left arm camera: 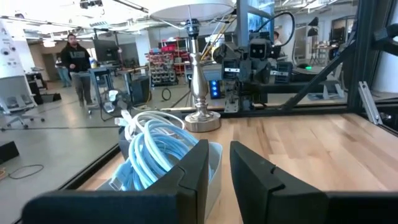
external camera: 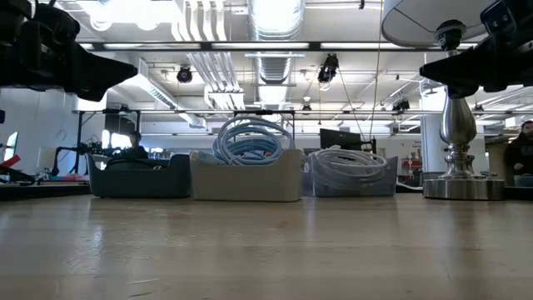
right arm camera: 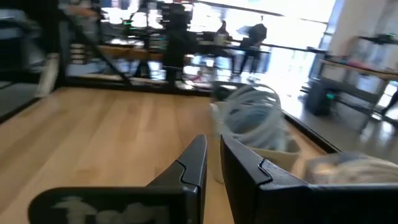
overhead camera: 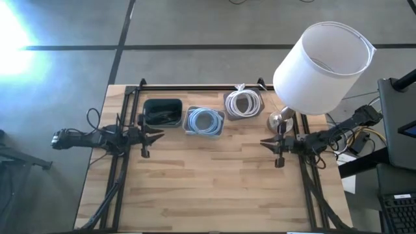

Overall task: Pick & Place USB Port
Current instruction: Return to Home Position

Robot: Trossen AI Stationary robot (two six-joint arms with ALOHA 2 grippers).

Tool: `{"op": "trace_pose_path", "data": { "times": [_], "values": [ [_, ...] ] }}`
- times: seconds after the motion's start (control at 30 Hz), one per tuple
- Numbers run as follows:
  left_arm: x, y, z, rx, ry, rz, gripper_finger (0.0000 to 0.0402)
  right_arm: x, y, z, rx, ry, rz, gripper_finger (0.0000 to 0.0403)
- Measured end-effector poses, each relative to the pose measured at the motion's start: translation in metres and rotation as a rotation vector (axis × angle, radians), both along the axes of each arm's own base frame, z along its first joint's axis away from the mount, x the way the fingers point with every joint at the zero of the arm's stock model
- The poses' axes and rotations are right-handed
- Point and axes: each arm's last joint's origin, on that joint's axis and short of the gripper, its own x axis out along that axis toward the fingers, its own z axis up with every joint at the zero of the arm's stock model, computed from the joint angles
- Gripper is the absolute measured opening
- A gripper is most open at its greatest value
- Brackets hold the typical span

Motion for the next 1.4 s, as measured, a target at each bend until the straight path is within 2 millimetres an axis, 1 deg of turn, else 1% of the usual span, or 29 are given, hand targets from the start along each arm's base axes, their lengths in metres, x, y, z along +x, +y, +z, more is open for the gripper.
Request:
{"op": "trace_pose_path", "data": {
  "times": [0.13, 0.27, 0.47, 0.6, 0.73, 0.97, 1.17, 1.4],
  "values": [
    [0.000, 0.000, 0.000, -0.001, 0.001, 0.001, 0.0070, -0.001, 0.003, 0.000, -0.009, -0.002, 0.118, 0.0043],
    [0.000, 0.000, 0.000, -0.001, 0.001, 0.001, 0.0070, -0.005, 0.002, 0.000, -0.013, 0.006, 0.153, 0.0043],
    [0.000, 0.000, -0.001, -0.003, 0.004, 0.001, 0.0070, -0.013, 0.005, -0.004, 0.041, 0.039, 0.400, 0.0043],
    [0.000, 0.000, -0.001, -0.003, 0.005, 0.001, 0.0070, -0.018, 0.004, -0.004, 0.045, 0.035, 0.425, 0.0043],
    [0.000, 0.000, 0.000, -0.003, 0.001, 0.001, 0.0070, -0.021, 0.005, -0.001, 0.023, 0.003, 0.511, 0.0043],
    [0.000, 0.000, 0.000, -0.003, -0.001, 0.001, 0.0070, -0.022, 0.004, -0.001, 0.051, 0.002, 0.527, 0.0043],
    [0.000, 0.000, 0.000, -0.003, -0.001, 0.001, 0.0070, -0.022, 0.004, -0.001, 0.002, -0.004, 0.527, 0.0043],
    [0.000, 0.000, 0.000, -0.003, -0.001, 0.001, 0.0070, -0.022, 0.004, -0.001, 0.001, -0.005, 0.527, 0.0043]
  ]
}}
